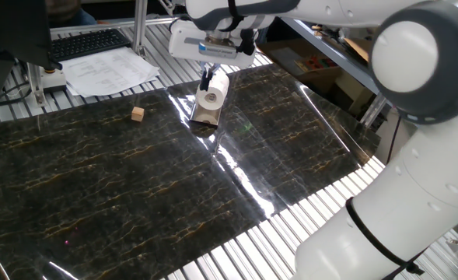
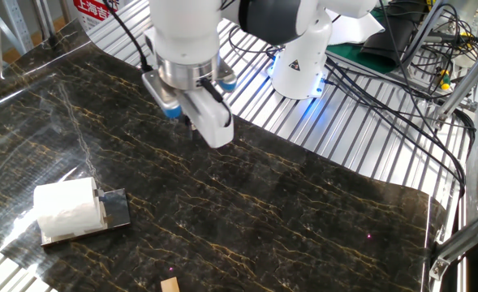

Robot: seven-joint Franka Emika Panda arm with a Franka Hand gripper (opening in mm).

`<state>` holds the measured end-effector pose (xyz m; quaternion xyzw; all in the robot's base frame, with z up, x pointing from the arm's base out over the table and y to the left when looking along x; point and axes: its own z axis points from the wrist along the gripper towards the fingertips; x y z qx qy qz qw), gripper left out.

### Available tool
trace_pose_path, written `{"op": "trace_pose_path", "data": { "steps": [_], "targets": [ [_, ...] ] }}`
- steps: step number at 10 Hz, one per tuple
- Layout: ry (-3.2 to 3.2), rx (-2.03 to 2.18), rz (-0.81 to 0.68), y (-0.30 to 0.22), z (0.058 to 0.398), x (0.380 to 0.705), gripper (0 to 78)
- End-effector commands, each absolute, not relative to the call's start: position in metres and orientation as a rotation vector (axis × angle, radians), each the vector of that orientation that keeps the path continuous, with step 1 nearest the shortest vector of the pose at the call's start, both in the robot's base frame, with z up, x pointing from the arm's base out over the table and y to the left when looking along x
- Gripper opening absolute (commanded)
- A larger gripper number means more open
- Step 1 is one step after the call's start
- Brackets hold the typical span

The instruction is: Take the roll of paper down from the shelf

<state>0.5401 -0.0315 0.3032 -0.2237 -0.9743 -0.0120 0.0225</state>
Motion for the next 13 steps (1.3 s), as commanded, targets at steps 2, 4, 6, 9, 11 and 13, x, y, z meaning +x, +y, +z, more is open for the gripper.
{"op": "trace_pose_path", "data": {
  "steps": [2, 4, 6, 9, 11, 13],
  "targets": [
    [-3.023, -0.696, -0.044, -0.0391, 0.3041, 0.543, 0.0],
    [-3.03, -0.711, -0.04, -0.0398, 0.304, 0.5437, 0.0],
    [-3.033, -0.729, -0.042, -0.0408, 0.3043, 0.546, 0.0],
    [-3.039, -0.723, -0.042, -0.0408, 0.3043, 0.546, 0.0],
    [-3.06, -0.736, -0.061, -0.0408, 0.3043, 0.546, 0.0],
    [-3.053, -0.756, -0.08, -0.0408, 0.3043, 0.546, 0.0]
  ]
}}
